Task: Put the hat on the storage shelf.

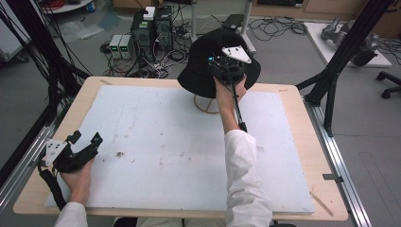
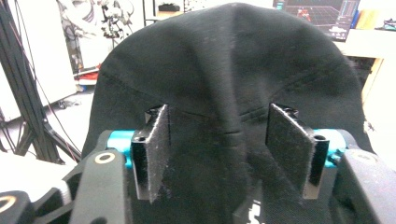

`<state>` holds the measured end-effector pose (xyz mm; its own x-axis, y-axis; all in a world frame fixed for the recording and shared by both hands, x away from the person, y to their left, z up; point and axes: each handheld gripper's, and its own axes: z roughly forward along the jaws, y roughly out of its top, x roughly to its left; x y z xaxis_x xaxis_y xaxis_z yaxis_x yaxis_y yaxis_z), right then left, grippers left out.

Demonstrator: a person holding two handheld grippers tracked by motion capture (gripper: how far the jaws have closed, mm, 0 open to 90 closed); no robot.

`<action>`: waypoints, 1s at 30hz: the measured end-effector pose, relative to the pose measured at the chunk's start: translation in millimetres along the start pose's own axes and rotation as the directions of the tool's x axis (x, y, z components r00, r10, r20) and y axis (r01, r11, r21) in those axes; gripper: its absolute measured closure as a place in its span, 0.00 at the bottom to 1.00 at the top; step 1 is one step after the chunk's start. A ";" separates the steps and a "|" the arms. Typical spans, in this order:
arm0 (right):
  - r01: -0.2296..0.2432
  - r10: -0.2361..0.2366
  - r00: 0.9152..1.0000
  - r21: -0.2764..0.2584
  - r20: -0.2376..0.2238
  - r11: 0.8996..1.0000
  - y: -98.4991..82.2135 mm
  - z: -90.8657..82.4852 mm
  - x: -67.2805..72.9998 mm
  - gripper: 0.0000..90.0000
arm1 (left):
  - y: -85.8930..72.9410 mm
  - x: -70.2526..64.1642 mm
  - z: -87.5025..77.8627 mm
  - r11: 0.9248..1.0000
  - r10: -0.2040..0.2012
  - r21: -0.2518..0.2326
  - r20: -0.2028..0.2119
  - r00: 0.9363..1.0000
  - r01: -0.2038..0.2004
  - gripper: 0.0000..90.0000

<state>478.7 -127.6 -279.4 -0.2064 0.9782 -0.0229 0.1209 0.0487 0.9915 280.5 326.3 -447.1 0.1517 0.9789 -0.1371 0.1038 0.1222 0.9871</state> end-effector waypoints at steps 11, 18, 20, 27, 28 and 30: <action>-0.044 0.044 0.998 0.004 0.049 0.999 8.0 -11.3 -13.1 0.26 | 0.4 -1.2 -3.1 1.000 0.008 -0.001 0.001 1.000 -0.008 0.26; -0.067 0.066 0.997 0.023 0.041 0.998 12.6 -19.7 -21.4 0.18 | 0.8 -1.2 -3.9 1.000 0.009 -0.004 -0.001 1.000 -0.009 0.26; -0.082 0.082 0.996 0.020 0.028 0.996 15.7 -24.5 -23.4 0.17 | 0.9 -0.8 -4.0 1.000 0.009 -0.007 -0.002 1.000 -0.009 0.26; -0.067 0.068 0.997 -0.014 0.022 0.998 16.8 -48.1 -23.2 0.18 | 1.6 -1.4 -4.5 1.000 0.008 -0.010 0.000 1.000 -0.008 0.26; -0.071 0.071 0.997 -0.010 0.022 0.997 15.9 -50.9 -24.2 0.18 | 1.6 -1.4 -4.5 1.000 0.008 -0.010 0.000 1.000 -0.008 0.26; -0.078 0.078 0.997 -0.017 0.026 0.997 14.3 -57.7 -26.1 0.18 | 1.7 -1.9 -4.4 1.000 0.010 -0.011 0.002 1.000 -0.010 0.26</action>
<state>429.8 -164.1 -257.2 -0.1715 0.9838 0.0516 0.1204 -0.0310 0.9922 276.0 325.4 -444.8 0.1546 0.9798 -0.1272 0.0918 0.1140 0.9892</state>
